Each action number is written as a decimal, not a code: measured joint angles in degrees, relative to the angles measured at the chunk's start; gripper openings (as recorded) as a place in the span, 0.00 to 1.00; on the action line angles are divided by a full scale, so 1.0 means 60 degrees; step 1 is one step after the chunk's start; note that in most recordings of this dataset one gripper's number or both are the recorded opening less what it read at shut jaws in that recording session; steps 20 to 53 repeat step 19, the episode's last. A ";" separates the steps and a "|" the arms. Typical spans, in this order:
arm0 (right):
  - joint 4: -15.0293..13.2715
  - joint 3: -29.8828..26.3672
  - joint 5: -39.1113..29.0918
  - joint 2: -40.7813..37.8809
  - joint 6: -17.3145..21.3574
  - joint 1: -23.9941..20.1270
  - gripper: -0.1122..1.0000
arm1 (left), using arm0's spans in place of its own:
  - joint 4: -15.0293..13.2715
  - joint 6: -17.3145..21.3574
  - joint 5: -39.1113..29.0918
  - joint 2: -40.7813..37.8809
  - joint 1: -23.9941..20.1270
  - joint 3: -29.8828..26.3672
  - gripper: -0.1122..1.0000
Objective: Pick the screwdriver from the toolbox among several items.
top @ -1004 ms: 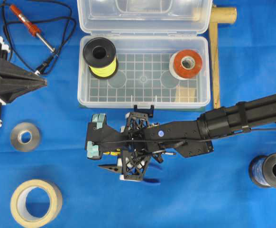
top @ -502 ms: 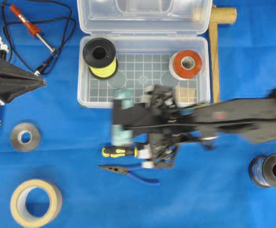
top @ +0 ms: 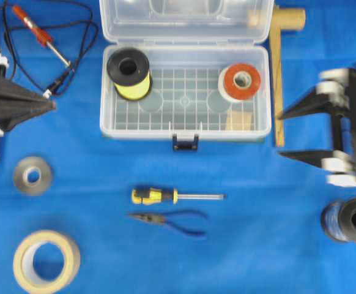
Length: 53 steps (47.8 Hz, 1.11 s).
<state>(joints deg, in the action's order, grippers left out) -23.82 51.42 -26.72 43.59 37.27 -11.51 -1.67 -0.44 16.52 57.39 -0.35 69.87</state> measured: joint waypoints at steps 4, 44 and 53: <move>-0.0044 0.1011 0.0366 0.1025 0.0015 0.0015 0.76 | 0.0000 0.0000 0.0000 0.0000 0.0000 0.0015 0.10; -0.0132 0.3208 0.1450 0.2695 0.0015 0.0483 0.76 | 0.0000 0.0000 -0.0044 -0.0015 0.0000 0.0073 0.10; -0.0132 0.3208 0.1450 0.2695 0.0015 0.0483 0.76 | 0.0000 0.0000 -0.0044 -0.0015 0.0000 0.0073 0.10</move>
